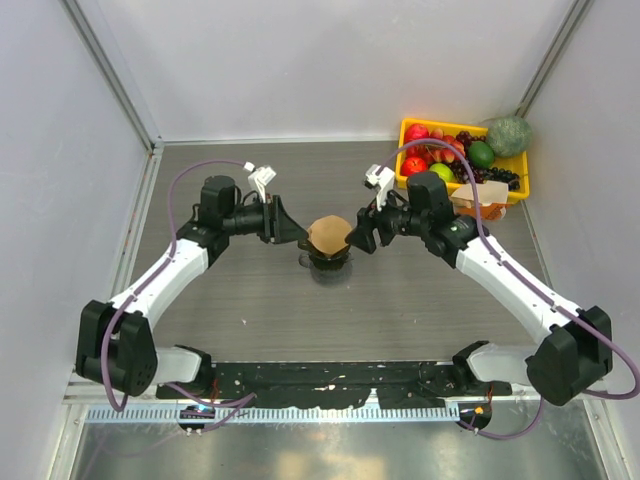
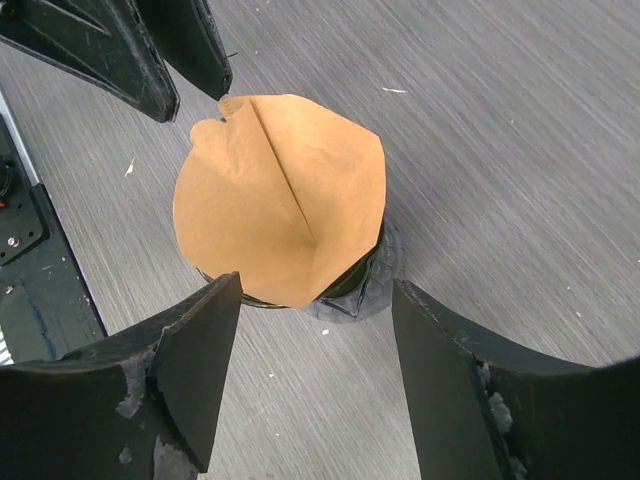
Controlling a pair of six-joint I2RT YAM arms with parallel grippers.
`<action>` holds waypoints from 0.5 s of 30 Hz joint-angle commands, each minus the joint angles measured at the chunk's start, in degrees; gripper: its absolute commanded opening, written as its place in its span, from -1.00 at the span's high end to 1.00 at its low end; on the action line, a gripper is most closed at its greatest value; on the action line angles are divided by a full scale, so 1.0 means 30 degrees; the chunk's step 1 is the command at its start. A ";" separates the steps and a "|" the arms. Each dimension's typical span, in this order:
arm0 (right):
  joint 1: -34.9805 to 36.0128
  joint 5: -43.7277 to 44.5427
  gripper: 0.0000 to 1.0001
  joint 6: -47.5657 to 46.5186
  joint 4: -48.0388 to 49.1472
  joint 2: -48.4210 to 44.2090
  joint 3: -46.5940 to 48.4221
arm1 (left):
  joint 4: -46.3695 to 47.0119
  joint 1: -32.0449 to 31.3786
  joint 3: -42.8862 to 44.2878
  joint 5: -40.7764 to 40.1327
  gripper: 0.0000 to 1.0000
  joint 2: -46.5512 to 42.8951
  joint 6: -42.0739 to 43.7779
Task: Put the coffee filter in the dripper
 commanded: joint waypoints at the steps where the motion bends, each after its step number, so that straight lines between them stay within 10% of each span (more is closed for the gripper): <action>1: -0.0290 -0.0364 -0.42 -0.0051 0.0142 -0.1105 0.1060 | -0.0139 0.0082 0.0705 -0.0122 0.00 -0.1208 0.0615; 8: -0.1255 -0.0395 -0.93 0.0154 0.0171 -0.3124 0.0857 | -0.1951 0.0491 0.0762 -0.0971 -0.92 -0.3228 0.2165; 15: -0.3013 0.0045 -0.91 0.0360 -0.0237 -0.5645 -0.0488 | -0.7277 0.2421 0.1814 -0.1615 -0.99 -0.5310 0.5502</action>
